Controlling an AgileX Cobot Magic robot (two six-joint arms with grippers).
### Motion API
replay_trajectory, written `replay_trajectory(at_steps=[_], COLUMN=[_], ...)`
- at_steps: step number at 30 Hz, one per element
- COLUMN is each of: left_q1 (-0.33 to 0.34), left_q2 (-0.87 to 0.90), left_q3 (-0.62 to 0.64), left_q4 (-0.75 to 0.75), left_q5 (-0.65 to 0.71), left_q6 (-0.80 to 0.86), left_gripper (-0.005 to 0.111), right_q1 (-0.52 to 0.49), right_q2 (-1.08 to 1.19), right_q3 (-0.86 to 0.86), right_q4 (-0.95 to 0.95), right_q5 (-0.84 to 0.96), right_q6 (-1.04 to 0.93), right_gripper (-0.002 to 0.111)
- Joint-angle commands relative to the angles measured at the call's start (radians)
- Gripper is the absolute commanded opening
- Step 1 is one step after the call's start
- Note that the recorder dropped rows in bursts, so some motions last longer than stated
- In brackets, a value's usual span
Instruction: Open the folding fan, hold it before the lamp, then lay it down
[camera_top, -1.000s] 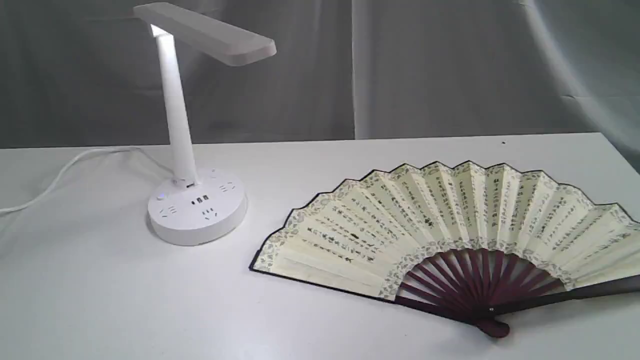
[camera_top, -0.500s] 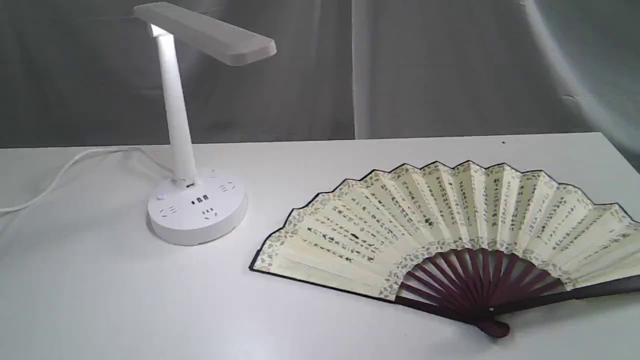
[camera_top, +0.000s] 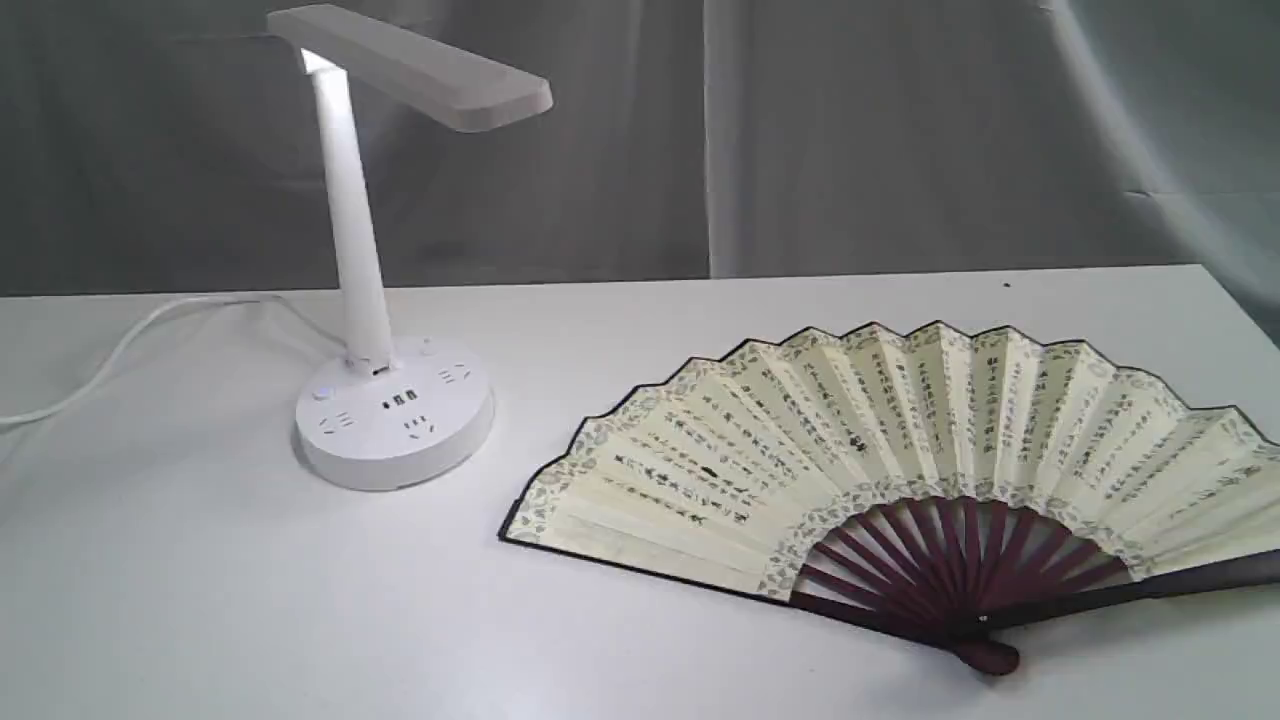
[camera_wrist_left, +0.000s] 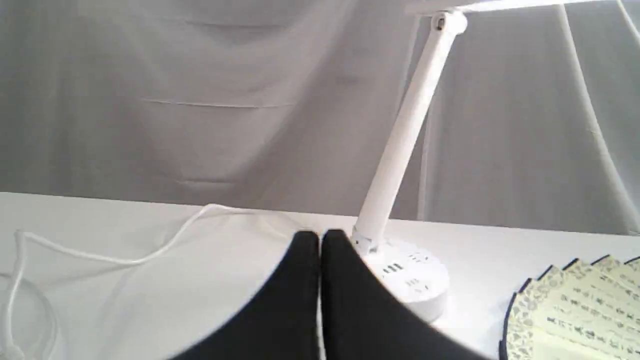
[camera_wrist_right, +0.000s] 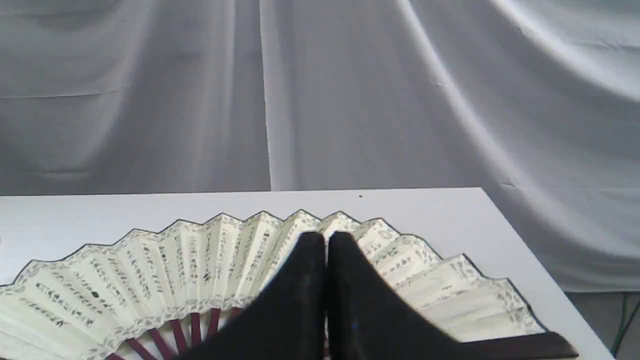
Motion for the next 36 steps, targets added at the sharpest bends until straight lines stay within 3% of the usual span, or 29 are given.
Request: replay_trajectory(at_steps=[1,15,36], left_q1=[0.001,0.001,0.001], left_q2=[-0.002,-0.002,-0.002], left_q3=[0.01,0.01,0.01], left_q4=[0.01,0.012,0.009], left_q5=[-0.013,0.104,0.098], left_q6=[0.001,0.027,0.024], left_gripper=[0.0,0.0,0.0], right_q1=[0.0,0.0,0.0], right_q2=[-0.004,-0.004,-0.004], right_q3=[0.012,0.012,0.012], right_q4=[0.035,0.018,0.018], right_q5=[0.033,0.104,0.104], right_q6=[0.001,-0.001,0.002], right_gripper=[0.0,0.0,0.0])
